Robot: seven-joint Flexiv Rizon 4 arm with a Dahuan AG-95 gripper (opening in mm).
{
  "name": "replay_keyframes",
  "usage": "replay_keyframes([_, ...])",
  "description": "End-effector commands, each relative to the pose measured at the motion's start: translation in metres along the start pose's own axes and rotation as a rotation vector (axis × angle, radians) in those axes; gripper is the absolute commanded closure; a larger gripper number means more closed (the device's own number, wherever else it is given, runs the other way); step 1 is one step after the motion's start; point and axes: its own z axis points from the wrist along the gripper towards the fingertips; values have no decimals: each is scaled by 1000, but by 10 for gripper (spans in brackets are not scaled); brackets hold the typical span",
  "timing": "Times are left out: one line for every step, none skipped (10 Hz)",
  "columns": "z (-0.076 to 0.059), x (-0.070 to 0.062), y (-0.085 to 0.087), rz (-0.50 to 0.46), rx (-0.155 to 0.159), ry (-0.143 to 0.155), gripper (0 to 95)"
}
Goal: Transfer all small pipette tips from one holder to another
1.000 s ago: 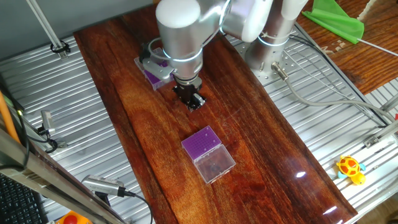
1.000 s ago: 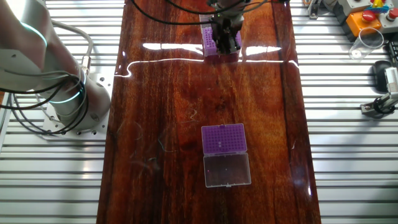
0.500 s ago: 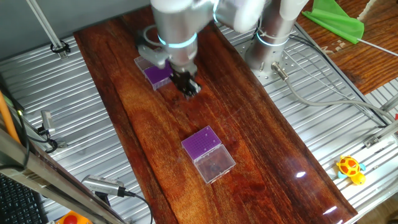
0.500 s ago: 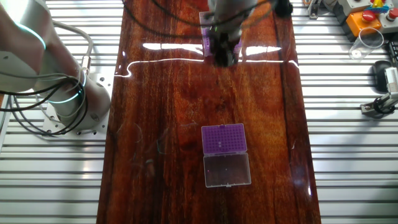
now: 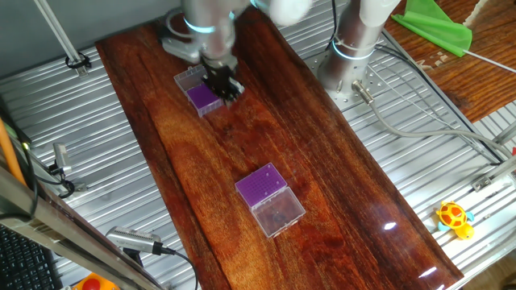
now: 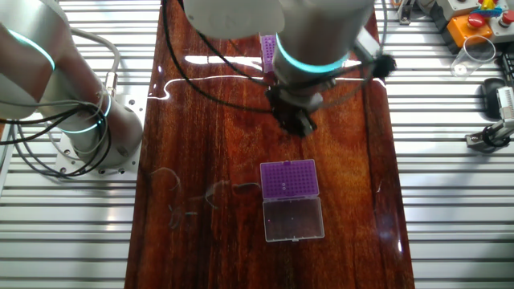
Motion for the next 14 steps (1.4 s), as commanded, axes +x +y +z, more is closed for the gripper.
replay_keyframes([0, 4, -1, 97, 1, -9, 950])
replay_keyframes([0, 4, -1, 143, 12, -28, 950])
replay_keyframes([0, 4, -1, 169, 16, -30, 950])
replay_keyframes([0, 4, -1, 192, 20, -37, 950])
replay_keyframes([0, 4, -1, 193, 21, -38, 950])
replay_keyframes([-1, 10, -9, 177, 22, -33, 950])
replay_keyframes([-1, 16, -19, 151, 20, -31, 950])
replay_keyframes([0, 23, -29, 130, 20, -31, 950])
replay_keyframes([2, 27, -36, 118, 20, -32, 950])
replay_keyframes([5, 32, -45, 102, 22, -35, 950])
replay_keyframes([6, 34, -50, 93, 23, -36, 950])
replay_keyframes([7, 37, -59, 76, 24, -35, 950])
replay_keyframes([8, 38, -63, 67, 24, -35, 950])
replay_keyframes([10, 40, -65, 60, 26, -36, 950])
